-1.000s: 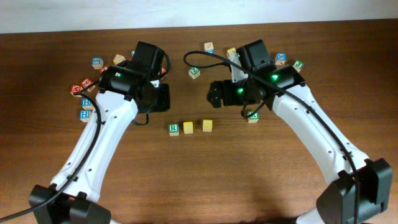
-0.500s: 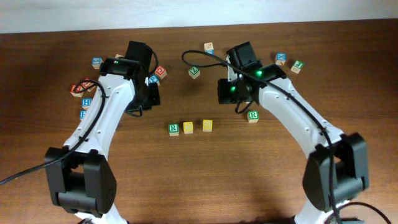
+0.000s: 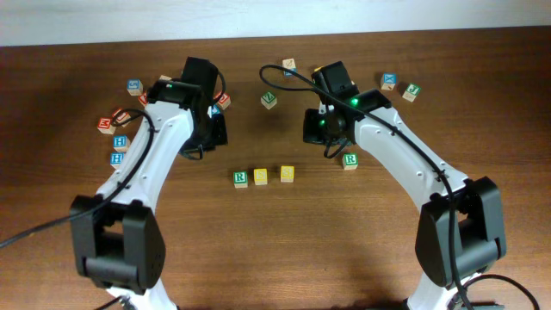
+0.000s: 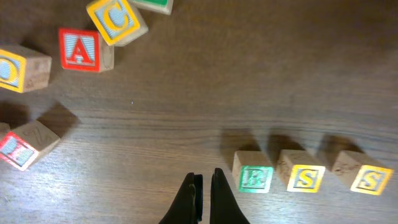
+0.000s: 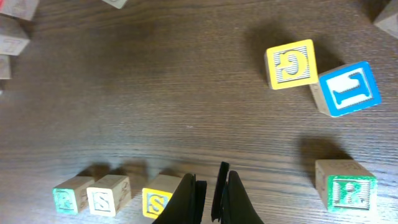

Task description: Spell out RSS

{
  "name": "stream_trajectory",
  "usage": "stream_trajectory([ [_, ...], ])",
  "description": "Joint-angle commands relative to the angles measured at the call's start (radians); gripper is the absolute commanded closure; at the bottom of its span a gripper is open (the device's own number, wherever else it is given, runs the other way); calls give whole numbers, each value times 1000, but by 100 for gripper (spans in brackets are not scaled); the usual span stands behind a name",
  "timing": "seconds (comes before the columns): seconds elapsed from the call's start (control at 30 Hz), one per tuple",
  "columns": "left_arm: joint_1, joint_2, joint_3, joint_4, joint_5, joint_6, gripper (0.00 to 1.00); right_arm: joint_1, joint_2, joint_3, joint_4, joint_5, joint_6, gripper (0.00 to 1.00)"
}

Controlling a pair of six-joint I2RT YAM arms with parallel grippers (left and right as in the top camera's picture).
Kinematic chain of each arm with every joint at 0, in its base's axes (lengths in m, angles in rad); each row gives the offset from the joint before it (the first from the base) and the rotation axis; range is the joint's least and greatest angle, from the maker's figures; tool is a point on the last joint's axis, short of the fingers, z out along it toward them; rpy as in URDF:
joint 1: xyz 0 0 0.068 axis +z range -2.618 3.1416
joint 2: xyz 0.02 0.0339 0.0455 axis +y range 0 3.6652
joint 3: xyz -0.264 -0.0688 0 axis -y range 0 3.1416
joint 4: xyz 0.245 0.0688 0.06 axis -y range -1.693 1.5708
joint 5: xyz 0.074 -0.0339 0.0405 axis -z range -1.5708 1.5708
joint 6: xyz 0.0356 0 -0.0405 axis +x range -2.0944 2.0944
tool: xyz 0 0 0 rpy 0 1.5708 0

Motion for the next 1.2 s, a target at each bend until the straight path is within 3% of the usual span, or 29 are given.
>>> stream_trajectory([
  [0.0,5,72,-3,-19,5,-2,100,10,2,-32,0,45,4,96],
  [0.4,-3,163,-29,-139,27,1,100,117,119,-114,25,11,-21,96],
  [0.6,-3,163,-156,14,93,1,100,121,164,-115,62,-66,-19,96],
  [0.8,-3,163,-162,61,107,1,100,60,181,-116,85,-254,-127,96],
  [0.97,-3,164,-204,103,154,1,100,37,181,-130,76,-283,-184,96],
  [1.17,-5,164,-239,147,193,1,100,43,181,-182,153,-334,-146,96],
])
